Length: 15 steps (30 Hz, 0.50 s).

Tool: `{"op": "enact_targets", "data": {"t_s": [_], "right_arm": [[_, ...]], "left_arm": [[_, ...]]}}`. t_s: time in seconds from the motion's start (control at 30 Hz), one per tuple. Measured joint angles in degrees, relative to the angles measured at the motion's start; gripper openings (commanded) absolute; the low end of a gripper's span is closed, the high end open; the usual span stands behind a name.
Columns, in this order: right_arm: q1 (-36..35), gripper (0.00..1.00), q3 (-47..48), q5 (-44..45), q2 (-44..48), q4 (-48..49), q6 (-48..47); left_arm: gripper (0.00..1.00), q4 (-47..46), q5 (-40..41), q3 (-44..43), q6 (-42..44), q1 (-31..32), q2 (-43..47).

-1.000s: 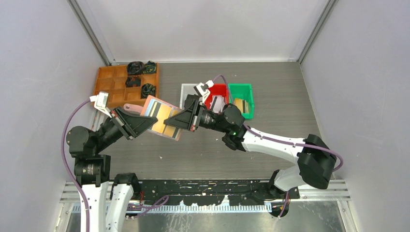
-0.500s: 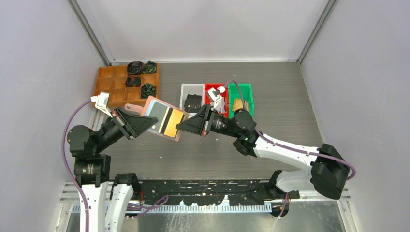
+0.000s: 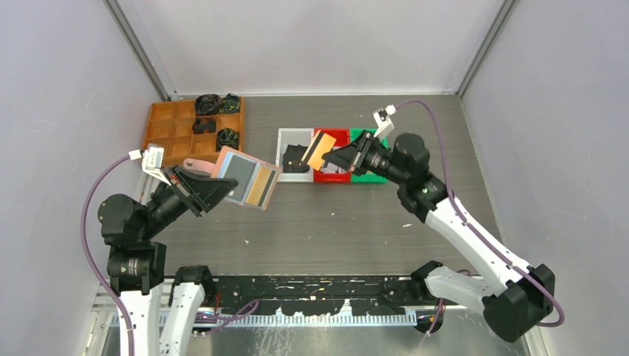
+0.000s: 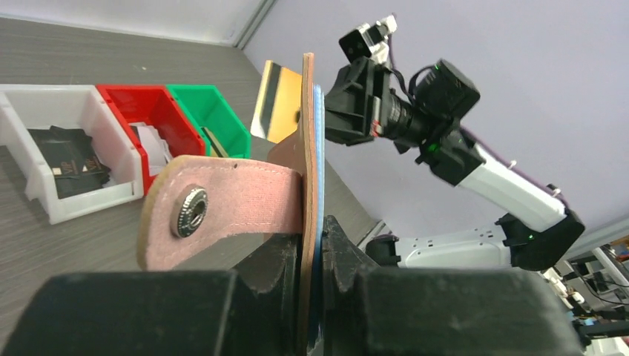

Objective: Take the credit cards out of the card holder
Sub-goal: Place the credit card in the storage box.

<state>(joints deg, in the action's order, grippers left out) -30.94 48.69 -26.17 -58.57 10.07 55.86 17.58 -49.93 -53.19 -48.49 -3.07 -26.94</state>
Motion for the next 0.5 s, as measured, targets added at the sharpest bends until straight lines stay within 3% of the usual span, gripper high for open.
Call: {"op": "enact_targets", "data": {"t_s": [0.23,0.5], "right_arm": [[8.7,0.01,14.0,14.4,-11.6,-30.0,-17.2],[14.1,0.01,21.4,28.7,-28.0,-43.6,-29.2]], "left_arm": [[0.0,1.2,0.4,0.0,2.5,0.0,0.2],[0.0,1.1,0.0,0.0,2.4,0.0,0.2]]}}
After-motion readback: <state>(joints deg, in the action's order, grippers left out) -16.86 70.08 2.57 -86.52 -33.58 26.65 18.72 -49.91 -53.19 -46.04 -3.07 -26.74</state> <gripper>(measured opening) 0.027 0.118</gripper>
